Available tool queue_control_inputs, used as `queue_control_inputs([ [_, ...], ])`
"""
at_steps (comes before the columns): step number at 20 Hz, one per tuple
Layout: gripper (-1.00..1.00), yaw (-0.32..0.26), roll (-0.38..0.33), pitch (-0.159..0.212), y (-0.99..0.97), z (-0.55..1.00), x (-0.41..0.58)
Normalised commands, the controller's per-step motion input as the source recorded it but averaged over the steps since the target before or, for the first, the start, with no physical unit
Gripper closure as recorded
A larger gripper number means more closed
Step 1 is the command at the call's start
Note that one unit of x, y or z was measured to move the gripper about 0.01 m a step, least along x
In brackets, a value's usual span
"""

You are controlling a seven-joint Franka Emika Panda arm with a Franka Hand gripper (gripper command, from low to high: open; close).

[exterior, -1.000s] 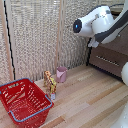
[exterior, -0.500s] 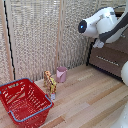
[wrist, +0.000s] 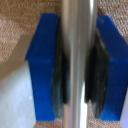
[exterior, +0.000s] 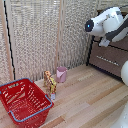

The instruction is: Transport the gripper mindfully toward the orange-red bowl and clasp it to elevate with ease. Ensure your robot's arm aligns efficiently with the top drawer's opening. Carefully slide the orange-red bowl into the designated spot with precision. After confirmation, withdraw the gripper gently. Close the drawer smoothly by transitioning the gripper to its handle.

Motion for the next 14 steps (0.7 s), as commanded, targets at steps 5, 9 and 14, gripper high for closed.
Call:
queue_control_inputs([
  [5,-1.00,0.049,0.008,0.015,-0.15,0.27,0.000],
  [9,-1.00,-0.006,0.000,0.015,-0.06,0.41,0.063],
  [14,-1.00,-0.002,0.000,0.080,0.00,0.40,0.082],
])
